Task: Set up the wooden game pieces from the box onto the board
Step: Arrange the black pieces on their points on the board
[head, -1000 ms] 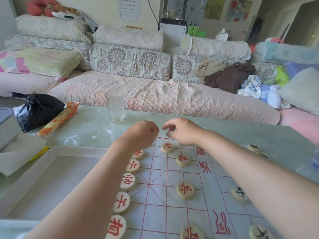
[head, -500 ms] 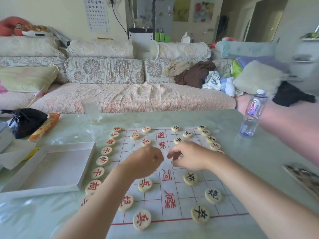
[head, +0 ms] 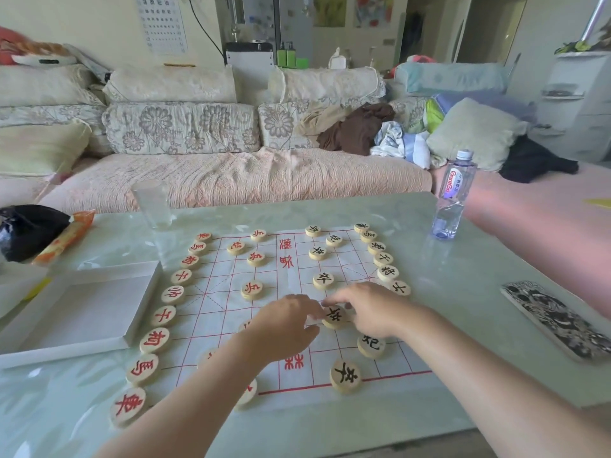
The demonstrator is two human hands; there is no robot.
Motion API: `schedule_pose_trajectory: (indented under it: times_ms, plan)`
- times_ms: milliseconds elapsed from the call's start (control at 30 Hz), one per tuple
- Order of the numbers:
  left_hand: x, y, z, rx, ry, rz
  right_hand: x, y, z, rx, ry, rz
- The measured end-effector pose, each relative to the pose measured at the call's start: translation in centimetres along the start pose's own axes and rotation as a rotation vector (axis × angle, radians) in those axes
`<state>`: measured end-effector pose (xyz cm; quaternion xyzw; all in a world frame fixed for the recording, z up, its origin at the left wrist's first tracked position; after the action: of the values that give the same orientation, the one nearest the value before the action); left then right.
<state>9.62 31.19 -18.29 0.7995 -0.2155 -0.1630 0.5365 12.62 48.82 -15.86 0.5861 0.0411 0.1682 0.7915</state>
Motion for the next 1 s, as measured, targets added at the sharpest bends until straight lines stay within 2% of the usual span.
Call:
schedule_pose_trajectory:
  times_ms: [333, 533, 733, 1000]
  plan:
    - [-1.6, -1.2, -0.4, -0.030, 0.016, -0.033, -1.6, -0.6, -2.0, -0.065, 0.013, -0.072]
    - [-1.9, -1.6, -1.0, -0.076, 0.033, -0.077, -1.8, -0.9, -2.0, -0.086, 0.043, -0.008]
    - [-2.3, -1.5, -0.3, -0.032, 0.066, -0.002, -2.0, -1.5, -2.4, -0.027, -0.005, -0.003]
    - [-2.2, -1.7, -0.3, 0.006, 0.062, -0.014, -1.9, -1.4, -2.0, 0.031, -0.021, 0.000]
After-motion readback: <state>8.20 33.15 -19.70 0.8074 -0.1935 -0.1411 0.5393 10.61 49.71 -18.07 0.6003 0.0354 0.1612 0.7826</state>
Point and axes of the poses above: each hand's wrist, its own x-axis away from the middle knuckle, its own y-axis out of the back of the hand, z = x × y, the point moved 2 cm from there along -x, towards the middle knuckle, and after that the axes turned 8 degrees about y, right-handed, at the moved point
